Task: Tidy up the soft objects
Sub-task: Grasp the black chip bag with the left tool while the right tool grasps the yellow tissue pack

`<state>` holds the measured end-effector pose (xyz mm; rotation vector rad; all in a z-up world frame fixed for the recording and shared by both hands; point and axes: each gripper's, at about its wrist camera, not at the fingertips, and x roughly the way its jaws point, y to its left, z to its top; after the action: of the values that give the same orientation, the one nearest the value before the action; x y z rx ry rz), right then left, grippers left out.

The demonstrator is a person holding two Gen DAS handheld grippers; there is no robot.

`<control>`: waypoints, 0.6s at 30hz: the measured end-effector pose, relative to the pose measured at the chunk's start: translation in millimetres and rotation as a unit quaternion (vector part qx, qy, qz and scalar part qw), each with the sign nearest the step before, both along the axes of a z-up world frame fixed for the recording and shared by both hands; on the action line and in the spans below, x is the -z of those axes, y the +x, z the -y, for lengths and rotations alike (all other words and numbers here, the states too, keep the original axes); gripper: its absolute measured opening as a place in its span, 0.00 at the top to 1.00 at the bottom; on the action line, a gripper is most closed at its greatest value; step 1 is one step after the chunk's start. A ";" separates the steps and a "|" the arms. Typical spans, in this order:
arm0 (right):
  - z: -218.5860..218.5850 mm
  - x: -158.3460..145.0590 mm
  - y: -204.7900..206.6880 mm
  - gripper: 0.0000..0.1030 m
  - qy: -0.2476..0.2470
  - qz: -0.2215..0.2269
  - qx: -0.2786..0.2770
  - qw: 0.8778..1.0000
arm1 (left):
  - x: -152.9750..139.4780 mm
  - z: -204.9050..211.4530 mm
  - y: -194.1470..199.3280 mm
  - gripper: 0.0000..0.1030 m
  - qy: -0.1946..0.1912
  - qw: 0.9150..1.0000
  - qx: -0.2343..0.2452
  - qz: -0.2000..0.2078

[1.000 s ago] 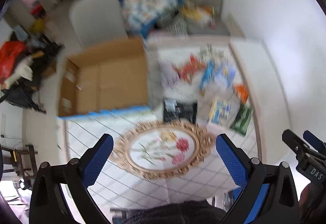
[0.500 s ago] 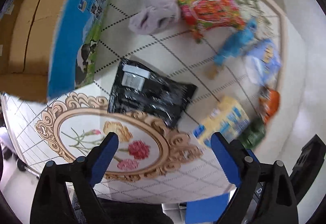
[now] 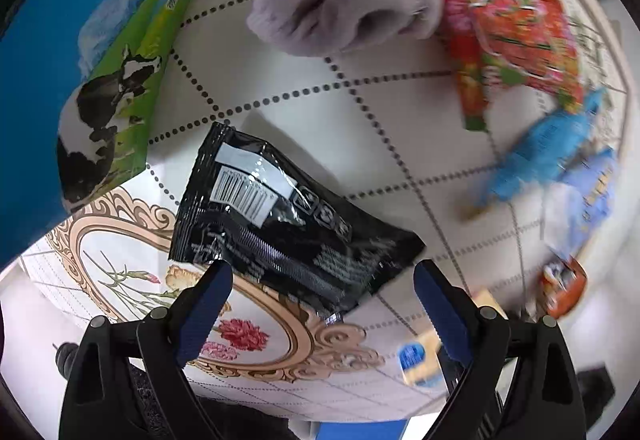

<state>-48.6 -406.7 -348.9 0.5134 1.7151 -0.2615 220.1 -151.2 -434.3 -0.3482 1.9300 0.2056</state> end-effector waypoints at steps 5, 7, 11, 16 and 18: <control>0.2 4.0 -2.4 0.23 0.003 0.001 -0.007 1.000 | 11.2 -1.9 -12.2 0.10 0.013 1.000 -0.009 0.001; -4.7 6.4 -2.0 0.23 -0.001 0.000 -0.015 1.000 | 11.7 -2.6 -21.1 0.10 0.014 1.000 0.004 0.003; -6.6 7.3 -10.5 0.23 -0.009 -0.004 -0.034 0.999 | 15.8 -19.9 -60.4 0.10 0.018 1.000 0.019 0.001; -16.7 3.5 -17.8 0.23 -0.012 0.001 -0.045 0.999 | 0.3 -34.9 -113.0 0.10 -0.019 1.000 -0.009 0.001; -19.4 -1.2 -20.0 0.23 -0.012 0.007 -0.047 0.999 | -13.4 -38.7 -115.0 0.10 -0.044 0.998 -0.040 0.028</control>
<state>-68.5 -387.2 -347.8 0.4149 1.7156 -0.2112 105.1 -112.5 -420.8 -0.4864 1.8747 0.1619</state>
